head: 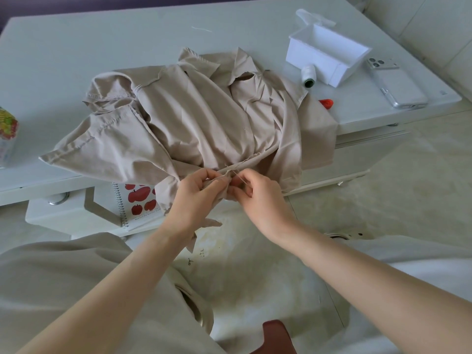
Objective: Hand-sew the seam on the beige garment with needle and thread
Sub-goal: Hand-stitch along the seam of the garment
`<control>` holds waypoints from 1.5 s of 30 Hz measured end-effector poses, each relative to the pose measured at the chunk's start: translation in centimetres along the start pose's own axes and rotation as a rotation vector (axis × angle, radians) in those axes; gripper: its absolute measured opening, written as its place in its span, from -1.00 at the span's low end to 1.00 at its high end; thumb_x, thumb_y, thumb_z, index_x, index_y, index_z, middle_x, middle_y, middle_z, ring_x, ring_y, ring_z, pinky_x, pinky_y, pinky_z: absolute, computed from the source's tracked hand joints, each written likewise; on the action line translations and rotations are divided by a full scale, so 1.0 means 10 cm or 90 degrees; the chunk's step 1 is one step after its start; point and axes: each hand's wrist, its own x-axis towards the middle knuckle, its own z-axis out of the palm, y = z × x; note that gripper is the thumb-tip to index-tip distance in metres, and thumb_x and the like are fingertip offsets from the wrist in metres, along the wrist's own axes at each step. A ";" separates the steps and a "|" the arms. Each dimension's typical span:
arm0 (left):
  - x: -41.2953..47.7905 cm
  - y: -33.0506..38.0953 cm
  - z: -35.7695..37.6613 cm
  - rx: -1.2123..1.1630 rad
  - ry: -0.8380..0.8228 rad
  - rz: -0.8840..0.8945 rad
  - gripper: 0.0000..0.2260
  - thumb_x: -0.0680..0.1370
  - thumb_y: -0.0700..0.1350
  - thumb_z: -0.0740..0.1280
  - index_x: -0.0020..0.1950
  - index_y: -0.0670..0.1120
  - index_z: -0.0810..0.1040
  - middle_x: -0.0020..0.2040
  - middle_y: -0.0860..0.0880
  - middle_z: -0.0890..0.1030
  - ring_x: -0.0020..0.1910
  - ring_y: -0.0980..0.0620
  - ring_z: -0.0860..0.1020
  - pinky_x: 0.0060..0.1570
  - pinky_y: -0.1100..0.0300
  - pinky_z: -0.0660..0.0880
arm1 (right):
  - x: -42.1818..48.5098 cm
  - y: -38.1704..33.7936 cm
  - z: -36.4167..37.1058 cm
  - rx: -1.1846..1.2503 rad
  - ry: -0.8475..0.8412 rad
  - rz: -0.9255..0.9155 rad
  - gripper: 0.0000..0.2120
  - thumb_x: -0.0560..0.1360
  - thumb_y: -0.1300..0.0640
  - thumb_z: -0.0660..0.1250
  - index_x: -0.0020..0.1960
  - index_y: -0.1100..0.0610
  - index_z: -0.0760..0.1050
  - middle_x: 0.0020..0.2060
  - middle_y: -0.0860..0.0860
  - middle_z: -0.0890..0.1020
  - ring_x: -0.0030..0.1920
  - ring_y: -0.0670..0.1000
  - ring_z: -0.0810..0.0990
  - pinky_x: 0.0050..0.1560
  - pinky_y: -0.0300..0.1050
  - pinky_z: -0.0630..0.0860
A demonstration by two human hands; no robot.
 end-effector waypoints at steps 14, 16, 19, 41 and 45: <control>0.00 -0.01 0.01 0.061 0.005 0.050 -0.92 0.56 -0.14 0.32 -0.12 -0.08 0.56 -0.29 0.00 0.56 -0.40 0.24 0.50 -0.58 0.34 0.44 | -0.24 0.09 -0.11 -0.083 -0.048 -0.087 -0.79 0.47 0.20 0.37 -0.25 0.00 0.40 -0.61 -0.07 0.24 -0.50 -0.02 0.29 -0.40 -0.05 0.28; 0.00 -0.01 0.01 0.058 0.004 0.040 -0.93 0.56 -0.13 0.32 -0.10 -0.09 0.56 -0.28 -0.03 0.55 -0.36 0.20 0.50 -0.59 0.25 0.47 | -0.28 0.09 -0.14 -0.098 -0.076 -0.091 -0.82 0.48 0.16 0.36 -0.23 0.00 0.41 -0.60 -0.08 0.25 -0.49 -0.02 0.31 -0.40 -0.07 0.28; -0.01 0.00 0.00 0.045 0.000 0.021 -0.93 0.56 -0.13 0.32 -0.10 -0.08 0.56 -0.34 -0.02 0.52 -0.41 0.19 0.48 -0.61 0.24 0.46 | -0.34 0.07 -0.16 -0.121 -0.107 -0.105 -0.89 0.54 0.09 0.30 -0.13 0.02 0.38 -0.52 -0.10 0.28 -0.43 -0.07 0.36 -0.38 -0.21 0.24; -0.04 0.04 -0.07 0.129 -0.085 0.016 -0.88 0.58 -0.13 0.27 -0.10 -0.08 0.58 -0.29 -0.10 0.42 -0.29 0.04 0.41 -0.59 0.24 0.47 | 0.06 0.02 -0.33 -0.091 -0.108 -0.006 -0.78 0.59 0.10 0.22 -0.14 0.19 0.51 -0.34 -0.07 0.50 -0.37 -0.17 0.41 -0.32 -0.31 0.31; -0.03 0.00 -0.08 0.183 -0.112 0.012 -0.87 0.57 -0.14 0.28 -0.13 -0.11 0.58 -0.47 0.01 0.35 -0.44 0.08 0.31 -0.58 0.11 0.54 | 0.06 0.04 -0.32 -0.121 -0.096 -0.044 -0.80 0.59 0.12 0.22 -0.11 0.21 0.51 -0.27 -0.04 0.51 -0.31 -0.14 0.40 -0.25 -0.28 0.30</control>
